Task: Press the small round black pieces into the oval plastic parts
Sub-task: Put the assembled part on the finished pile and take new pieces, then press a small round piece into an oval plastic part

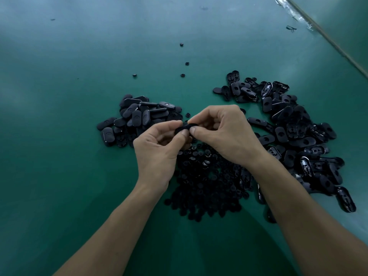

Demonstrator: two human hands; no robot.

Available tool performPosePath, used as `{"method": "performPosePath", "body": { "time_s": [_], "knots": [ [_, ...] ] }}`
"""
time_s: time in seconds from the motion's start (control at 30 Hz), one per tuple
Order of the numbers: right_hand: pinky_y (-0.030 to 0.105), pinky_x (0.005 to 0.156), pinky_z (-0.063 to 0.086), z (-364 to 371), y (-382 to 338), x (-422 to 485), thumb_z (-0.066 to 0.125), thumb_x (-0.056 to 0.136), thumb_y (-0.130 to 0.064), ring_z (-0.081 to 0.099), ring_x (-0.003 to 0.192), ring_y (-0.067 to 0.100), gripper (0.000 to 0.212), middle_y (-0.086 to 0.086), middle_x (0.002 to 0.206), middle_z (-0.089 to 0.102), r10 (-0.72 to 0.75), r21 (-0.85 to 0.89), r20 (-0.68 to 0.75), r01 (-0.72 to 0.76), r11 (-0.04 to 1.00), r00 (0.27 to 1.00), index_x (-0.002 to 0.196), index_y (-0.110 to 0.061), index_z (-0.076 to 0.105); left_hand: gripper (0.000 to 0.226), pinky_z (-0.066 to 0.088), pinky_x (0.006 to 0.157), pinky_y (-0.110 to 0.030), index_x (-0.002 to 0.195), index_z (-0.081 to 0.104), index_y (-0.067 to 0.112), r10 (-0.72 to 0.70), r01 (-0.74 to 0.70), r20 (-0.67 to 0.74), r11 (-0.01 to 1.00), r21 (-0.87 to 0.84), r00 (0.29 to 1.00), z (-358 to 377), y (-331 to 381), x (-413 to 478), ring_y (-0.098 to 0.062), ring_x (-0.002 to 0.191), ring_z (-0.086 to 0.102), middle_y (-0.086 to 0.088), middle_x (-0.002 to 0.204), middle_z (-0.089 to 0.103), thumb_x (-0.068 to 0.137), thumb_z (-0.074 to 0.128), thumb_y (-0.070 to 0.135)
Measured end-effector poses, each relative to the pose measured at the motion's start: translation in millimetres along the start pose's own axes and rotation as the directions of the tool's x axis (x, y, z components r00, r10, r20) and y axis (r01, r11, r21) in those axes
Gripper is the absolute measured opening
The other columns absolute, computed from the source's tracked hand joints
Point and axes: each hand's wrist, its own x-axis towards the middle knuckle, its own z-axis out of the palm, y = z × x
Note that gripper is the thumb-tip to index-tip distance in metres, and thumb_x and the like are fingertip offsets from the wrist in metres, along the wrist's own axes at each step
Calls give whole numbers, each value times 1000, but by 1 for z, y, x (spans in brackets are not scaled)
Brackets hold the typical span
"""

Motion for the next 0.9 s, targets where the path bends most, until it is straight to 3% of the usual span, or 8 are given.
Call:
{"method": "performPosePath", "body": {
  "time_s": [0.1,0.23,0.33,0.47,0.6,0.67,0.77,0.9],
  "knots": [
    [36,79,61,1,-1,1,76,86,-14,72,77,12,8,-3,80,75,17,6,13,-18,1000,1000,92,-18,77,21,56,66,-21,95,72,16,24,-25,20,999,21,999,-1,0,0,-12,68,71,0,74,74,87,74,-3],
    [16,78,51,1,2,6,67,94,-34,65,83,1,19,-13,92,71,9,-153,-55,-17,988,998,109,-25,73,18,56,68,-20,98,72,15,59,-59,-7,998,20,998,0,-1,0,-10,72,70,3,78,73,91,69,-1],
    [31,103,42,-4,11,12,57,99,-40,51,116,16,43,1,127,55,68,-460,-130,-121,879,989,139,-23,55,18,57,70,-23,104,70,13,53,-54,-54,999,-11,997,0,-1,2,-11,77,68,7,81,72,95,64,-1],
    [43,106,34,-12,22,14,54,99,-39,36,129,32,53,11,140,39,164,-709,-196,-256,658,967,147,-19,43,27,59,79,-27,121,62,12,7,-15,-113,998,-65,994,0,-1,4,-8,90,66,8,95,71,97,62,0],
    [42,102,39,-12,28,14,52,101,-35,41,123,33,41,13,134,44,204,-715,-188,-276,642,961,134,-11,55,65,53,99,-31,145,43,14,-40,28,-182,997,-72,983,0,-1,4,-6,116,62,-9,134,57,86,70,12],
    [40,102,41,-12,30,14,52,102,-28,44,121,31,34,13,131,47,165,-695,-202,-261,670,965,130,-10,60,73,51,98,-23,150,35,16,-23,15,-203,999,-40,979,0,-1,5,-3,122,59,-8,147,47,88,71,11],
    [38,102,43,-12,30,15,54,101,-25,48,120,29,35,12,132,48,128,-674,-235,-256,693,964,134,-12,59,75,50,92,-13,154,27,14,-6,-2,-234,999,-33,972,0,-2,6,0,126,55,-5,152,38,93,69,3],
    [40,103,39,-12,34,17,52,102,-33,43,122,33,41,16,135,43,153,-703,-274,-307,642,949,136,-10,54,83,49,92,-12,158,18,16,-11,5,-242,1000,-24,970,0,-2,6,5,126,53,3,158,25,94,67,0]
  ]
}}
